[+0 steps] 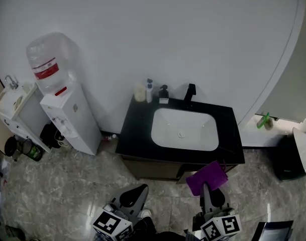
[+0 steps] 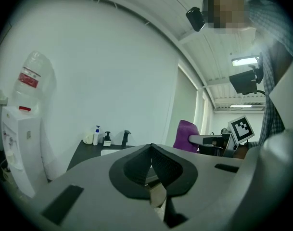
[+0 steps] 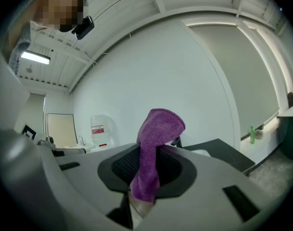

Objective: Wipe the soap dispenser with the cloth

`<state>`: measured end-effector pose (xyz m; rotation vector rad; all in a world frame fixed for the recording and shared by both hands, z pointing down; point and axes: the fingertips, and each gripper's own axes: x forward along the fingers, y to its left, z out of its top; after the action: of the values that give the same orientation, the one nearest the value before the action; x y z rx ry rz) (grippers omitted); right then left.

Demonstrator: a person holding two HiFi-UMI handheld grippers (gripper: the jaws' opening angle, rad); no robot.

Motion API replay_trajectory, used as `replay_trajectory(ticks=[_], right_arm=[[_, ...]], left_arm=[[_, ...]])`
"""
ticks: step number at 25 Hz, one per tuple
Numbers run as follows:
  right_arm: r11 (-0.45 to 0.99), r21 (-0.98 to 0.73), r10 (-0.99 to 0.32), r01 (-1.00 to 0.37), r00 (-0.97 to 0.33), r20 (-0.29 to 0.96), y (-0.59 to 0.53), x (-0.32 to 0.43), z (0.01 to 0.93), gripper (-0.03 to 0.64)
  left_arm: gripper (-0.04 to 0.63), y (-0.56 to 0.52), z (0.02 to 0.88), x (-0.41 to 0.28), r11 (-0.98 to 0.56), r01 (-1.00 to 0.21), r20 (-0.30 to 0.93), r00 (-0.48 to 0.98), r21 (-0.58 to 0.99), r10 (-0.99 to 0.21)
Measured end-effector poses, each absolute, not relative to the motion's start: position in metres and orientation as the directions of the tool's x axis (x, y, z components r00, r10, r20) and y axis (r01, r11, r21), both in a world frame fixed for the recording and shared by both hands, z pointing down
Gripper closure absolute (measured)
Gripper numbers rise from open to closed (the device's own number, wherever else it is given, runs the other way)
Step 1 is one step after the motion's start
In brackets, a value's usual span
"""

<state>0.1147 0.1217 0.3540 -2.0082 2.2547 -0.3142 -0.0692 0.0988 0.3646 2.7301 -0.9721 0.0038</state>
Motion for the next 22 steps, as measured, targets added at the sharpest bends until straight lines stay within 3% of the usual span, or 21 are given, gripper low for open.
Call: replay_trajectory(ticks=[16, 22], right_arm=[[0.138, -0.241, -0.977, -0.961, -0.172, 0.124, -0.033, 0.105, 0.379, 0.534], [0.190, -0.216, -0.963, -0.958, -0.225, 0.146, -0.118, 0.131, 0.386, 0.534]], left_arm=[[0.594, -0.042, 0.395, -0.081, -0.710, -0.660, 0.137, 0.749, 0.246, -0.648], [0.594, -0.137, 0.380, -0.019, -0.750, -0.646, 0.118, 0.764, 0.145, -0.635]])
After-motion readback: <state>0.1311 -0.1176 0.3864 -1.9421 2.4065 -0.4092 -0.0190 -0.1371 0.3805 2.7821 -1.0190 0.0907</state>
